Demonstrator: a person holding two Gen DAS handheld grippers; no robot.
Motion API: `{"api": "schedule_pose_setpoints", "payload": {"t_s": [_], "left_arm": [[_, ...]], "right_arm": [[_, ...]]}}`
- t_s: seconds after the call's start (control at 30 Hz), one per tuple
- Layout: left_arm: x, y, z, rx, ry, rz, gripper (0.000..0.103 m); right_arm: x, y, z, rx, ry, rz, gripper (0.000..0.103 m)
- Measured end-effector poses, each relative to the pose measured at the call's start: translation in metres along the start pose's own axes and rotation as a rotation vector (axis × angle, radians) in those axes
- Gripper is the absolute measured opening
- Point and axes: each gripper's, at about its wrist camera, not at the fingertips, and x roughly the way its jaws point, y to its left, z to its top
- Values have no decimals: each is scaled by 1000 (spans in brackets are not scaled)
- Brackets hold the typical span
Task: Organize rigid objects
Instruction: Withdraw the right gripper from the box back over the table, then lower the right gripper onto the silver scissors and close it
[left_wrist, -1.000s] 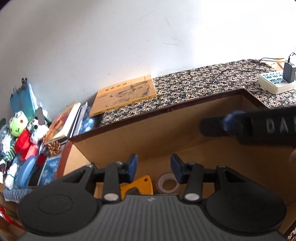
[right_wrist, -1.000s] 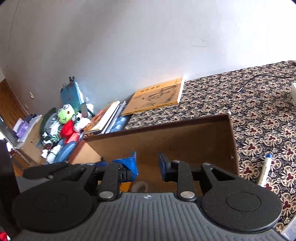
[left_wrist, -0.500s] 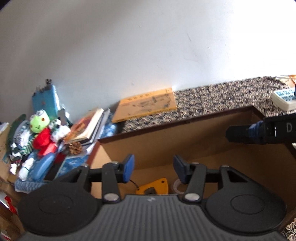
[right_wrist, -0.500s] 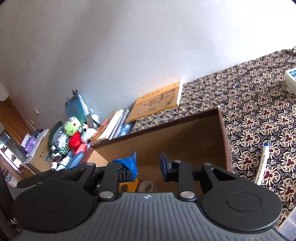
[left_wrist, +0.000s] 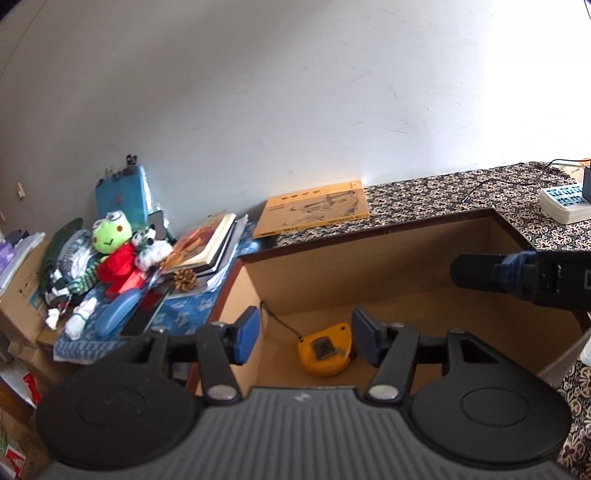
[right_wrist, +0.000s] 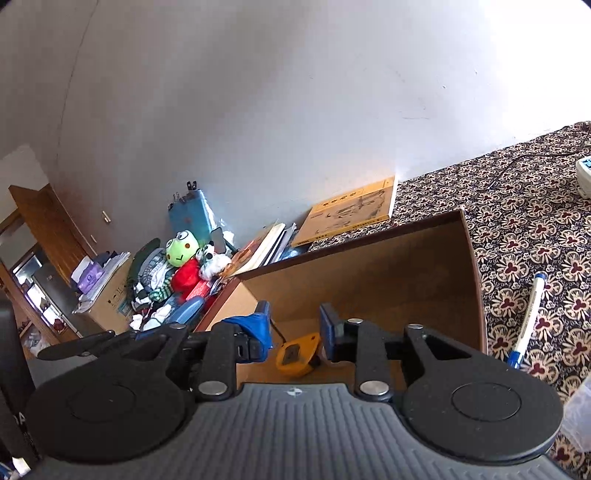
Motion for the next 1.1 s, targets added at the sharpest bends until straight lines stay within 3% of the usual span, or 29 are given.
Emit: {"api": "schedule_pose_setpoints", "payload": {"t_s": [0.7, 1.1], "left_arm": [[-59, -11, -46, -48, -25, 59, 68], [-52, -12, -74, -87, 46, 37, 68]], "right_arm": [[-56, 15, -54, -31, -28, 100, 13], [-59, 12, -79, -60, 10, 116, 13]]}}
